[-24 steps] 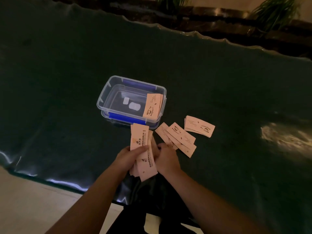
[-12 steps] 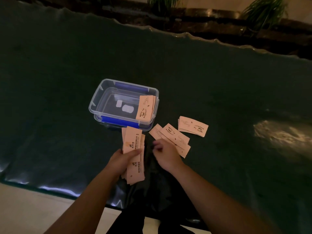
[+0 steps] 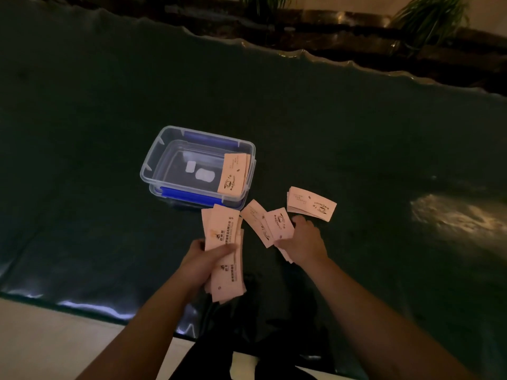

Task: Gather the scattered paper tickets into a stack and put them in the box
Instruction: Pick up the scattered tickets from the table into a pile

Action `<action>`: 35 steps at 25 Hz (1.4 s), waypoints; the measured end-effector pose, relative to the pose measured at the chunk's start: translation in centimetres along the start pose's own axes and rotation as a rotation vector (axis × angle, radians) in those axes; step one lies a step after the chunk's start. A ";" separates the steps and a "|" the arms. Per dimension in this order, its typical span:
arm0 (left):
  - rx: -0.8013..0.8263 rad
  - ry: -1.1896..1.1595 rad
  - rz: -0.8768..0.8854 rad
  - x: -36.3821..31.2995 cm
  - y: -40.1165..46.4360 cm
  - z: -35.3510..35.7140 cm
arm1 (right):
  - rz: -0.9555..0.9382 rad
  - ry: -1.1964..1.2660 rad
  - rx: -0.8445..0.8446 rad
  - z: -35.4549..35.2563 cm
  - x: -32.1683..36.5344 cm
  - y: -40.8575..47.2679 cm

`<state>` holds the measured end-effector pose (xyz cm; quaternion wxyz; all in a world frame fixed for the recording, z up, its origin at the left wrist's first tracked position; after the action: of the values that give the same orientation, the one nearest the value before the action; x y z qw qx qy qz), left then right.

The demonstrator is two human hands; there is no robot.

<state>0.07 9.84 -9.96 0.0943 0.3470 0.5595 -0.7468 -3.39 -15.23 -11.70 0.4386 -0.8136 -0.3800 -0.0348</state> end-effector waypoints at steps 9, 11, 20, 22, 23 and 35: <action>0.195 -0.209 -0.046 0.6 1.0 2.4 | -0.125 0.256 -0.045 2.9 -0.6 -3.9; 0.191 -0.228 -0.028 0.8 1.2 2.5 | -0.123 0.517 0.122 4.1 0.7 -5.0; 0.118 -0.290 0.044 1.5 1.0 0.5 | -0.175 0.165 0.084 3.8 1.9 -4.3; 0.123 -0.310 0.035 1.5 1.1 0.6 | -0.024 -0.053 -0.102 2.9 1.1 -3.7; 0.129 -0.314 0.026 1.5 1.1 0.7 | 0.036 -0.078 -0.107 2.6 0.9 -3.3; 0.069 -0.396 0.011 1.9 2.5 0.1 | 0.250 0.402 0.030 1.2 5.4 -0.6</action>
<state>-0.04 9.32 -13.05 0.1948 0.1996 0.5021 -0.8186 -0.23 -10.97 -9.92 0.5185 -0.8244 -0.1816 -0.1360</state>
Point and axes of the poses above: each hand's wrist, its own y-axis towards the middle knuckle, its own z-axis out of the palm, x = y × z, the point moved 1 cm from there along y, towards the middle knuckle, and after that the axes turned 11 degrees about x, right-handed, at the moved point
